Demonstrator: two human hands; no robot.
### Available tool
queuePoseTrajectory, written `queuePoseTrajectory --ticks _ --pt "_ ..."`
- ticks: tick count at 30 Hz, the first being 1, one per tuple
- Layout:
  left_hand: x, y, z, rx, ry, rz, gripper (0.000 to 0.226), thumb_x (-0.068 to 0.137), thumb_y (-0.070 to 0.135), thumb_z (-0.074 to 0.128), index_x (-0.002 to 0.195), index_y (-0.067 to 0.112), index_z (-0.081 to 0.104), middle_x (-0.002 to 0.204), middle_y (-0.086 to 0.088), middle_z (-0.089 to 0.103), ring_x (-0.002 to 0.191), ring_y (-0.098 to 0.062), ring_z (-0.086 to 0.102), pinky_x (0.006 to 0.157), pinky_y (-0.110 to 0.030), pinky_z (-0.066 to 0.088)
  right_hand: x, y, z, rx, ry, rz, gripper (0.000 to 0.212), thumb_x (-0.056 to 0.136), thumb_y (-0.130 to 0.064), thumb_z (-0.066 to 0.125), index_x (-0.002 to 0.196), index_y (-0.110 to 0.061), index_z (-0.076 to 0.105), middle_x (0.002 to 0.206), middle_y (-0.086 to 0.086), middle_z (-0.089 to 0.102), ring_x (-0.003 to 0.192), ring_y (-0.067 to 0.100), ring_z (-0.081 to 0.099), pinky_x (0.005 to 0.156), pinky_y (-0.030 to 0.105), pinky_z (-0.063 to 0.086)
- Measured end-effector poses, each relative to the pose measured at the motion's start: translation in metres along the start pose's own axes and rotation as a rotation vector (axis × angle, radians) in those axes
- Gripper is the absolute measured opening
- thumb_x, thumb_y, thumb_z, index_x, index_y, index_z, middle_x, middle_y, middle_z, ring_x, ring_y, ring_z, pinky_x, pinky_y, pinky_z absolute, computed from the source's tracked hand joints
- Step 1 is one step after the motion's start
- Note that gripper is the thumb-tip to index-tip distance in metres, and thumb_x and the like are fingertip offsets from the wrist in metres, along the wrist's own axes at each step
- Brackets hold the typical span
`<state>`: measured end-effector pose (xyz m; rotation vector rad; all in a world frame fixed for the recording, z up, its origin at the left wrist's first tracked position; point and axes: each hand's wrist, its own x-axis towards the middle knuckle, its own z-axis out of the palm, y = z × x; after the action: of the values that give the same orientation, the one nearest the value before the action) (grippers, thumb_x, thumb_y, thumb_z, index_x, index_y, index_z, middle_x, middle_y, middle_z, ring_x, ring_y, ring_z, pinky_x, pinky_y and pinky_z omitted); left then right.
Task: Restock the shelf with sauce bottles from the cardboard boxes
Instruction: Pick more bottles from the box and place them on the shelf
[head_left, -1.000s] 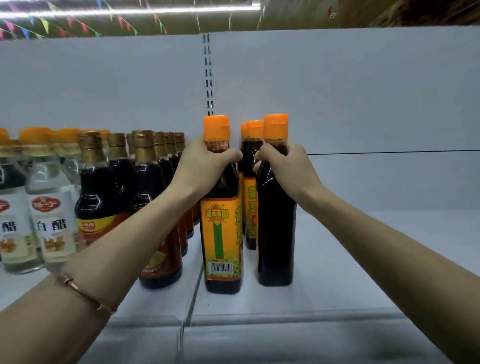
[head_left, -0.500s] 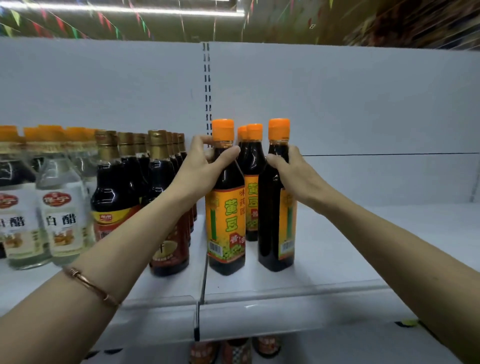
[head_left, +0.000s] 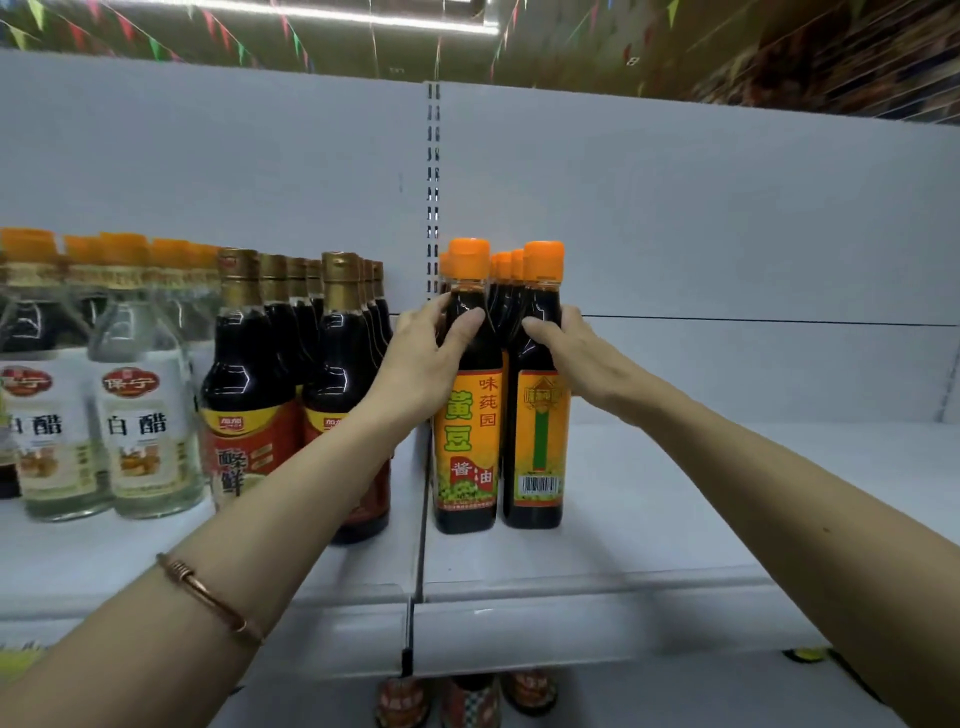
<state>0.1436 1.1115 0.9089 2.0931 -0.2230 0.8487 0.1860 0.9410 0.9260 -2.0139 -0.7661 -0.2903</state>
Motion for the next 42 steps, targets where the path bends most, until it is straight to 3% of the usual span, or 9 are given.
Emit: queuePoseTrajectory --ticks 4,10,13,15,20,25,29,37,42 --pt "0.003 0.008 -0.007 0.023 -0.048 0.055 0.034 0.100 0.041 0.040 0.124 0.023 0.057 0.113 -0.001 0.062 0.095 -0.006 0.058 0.077 -0.018 0.045 0.006 0.004 -0.007 -0.084 -0.033 0.101 0.051 0.092 -0.058 0.050 0.123 -0.020 0.037 0.125 0.007 0.054 0.110 0.023 0.059 0.090 0.042 0.053" --pt "-0.006 0.016 -0.006 0.010 0.009 0.038 0.035 0.101 0.035 0.040 0.131 0.022 0.053 0.100 0.018 0.055 0.091 0.008 0.053 0.069 -0.003 0.038 0.011 0.008 0.004 -0.329 0.211 0.204 0.075 0.080 -0.073 0.055 0.133 -0.023 0.039 0.128 0.009 0.046 0.113 0.029 0.055 0.091 0.047 0.051" --pt "-0.011 0.009 0.000 -0.077 0.045 -0.044 0.047 0.100 0.040 0.041 0.144 0.024 0.037 0.134 0.005 0.053 0.123 -0.012 0.050 0.098 -0.027 0.043 0.008 0.010 0.011 -0.343 0.273 0.219 0.073 0.081 -0.073 0.051 0.134 -0.023 0.040 0.128 0.010 0.042 0.117 0.031 0.051 0.090 0.047 0.047" --pt "-0.020 -0.001 0.007 -0.121 0.006 -0.114 0.058 0.096 0.045 0.047 0.148 0.031 0.025 0.143 0.002 0.046 0.128 -0.018 0.048 0.104 -0.044 0.043 0.007 0.010 0.013 -0.318 0.297 0.211 0.073 0.082 -0.072 0.051 0.130 -0.018 0.041 0.126 0.009 0.043 0.114 0.029 0.051 0.086 0.043 0.046" --pt "-0.054 -0.034 0.022 -0.064 -0.090 -0.189 0.085 0.081 0.039 0.072 0.146 0.038 0.017 0.140 0.007 0.041 0.121 -0.010 0.048 0.101 -0.038 0.045 0.001 0.009 0.015 -0.147 0.277 0.174 0.066 0.083 -0.068 0.056 0.119 -0.016 0.040 0.111 0.001 0.057 0.102 0.023 0.059 0.086 0.045 0.052" --pt "-0.063 -0.041 0.028 -0.036 -0.057 -0.170 0.089 0.078 0.034 0.077 0.147 0.031 0.021 0.133 0.007 0.043 0.121 -0.011 0.047 0.101 -0.037 0.046 -0.004 0.007 0.001 0.063 0.062 0.200 0.050 0.096 -0.045 0.049 0.128 -0.013 0.029 0.121 0.006 0.054 0.102 0.020 0.057 0.075 0.036 0.046" --pt "-0.063 -0.042 0.034 0.002 -0.030 -0.152 0.079 0.083 0.029 0.073 0.146 0.025 0.025 0.133 0.001 0.042 0.122 -0.016 0.047 0.101 -0.037 0.044 -0.009 0.014 -0.007 0.070 -0.083 0.209 0.064 0.096 -0.045 0.052 0.143 -0.019 0.017 0.126 0.001 0.048 0.106 0.020 0.055 0.065 0.030 0.047" --pt "-0.058 -0.044 0.038 0.018 -0.024 -0.183 0.077 0.087 0.028 0.067 0.148 0.019 0.020 0.141 -0.005 0.036 0.126 -0.020 0.045 0.101 -0.037 0.043 -0.003 0.023 0.008 -0.092 0.045 0.141 0.077 0.086 -0.059 0.058 0.142 -0.022 0.020 0.141 0.007 0.035 0.125 0.027 0.049 0.091 0.048 0.054" --pt "-0.057 -0.044 0.039 0.020 -0.026 -0.193 0.076 0.088 0.026 0.066 0.148 0.019 0.019 0.140 -0.006 0.035 0.125 -0.021 0.045 0.099 -0.034 0.042 0.002 0.026 0.015 -0.105 0.102 0.127 0.076 0.088 -0.056 0.058 0.143 -0.019 0.023 0.141 0.007 0.033 0.126 0.026 0.046 0.094 0.045 0.051"
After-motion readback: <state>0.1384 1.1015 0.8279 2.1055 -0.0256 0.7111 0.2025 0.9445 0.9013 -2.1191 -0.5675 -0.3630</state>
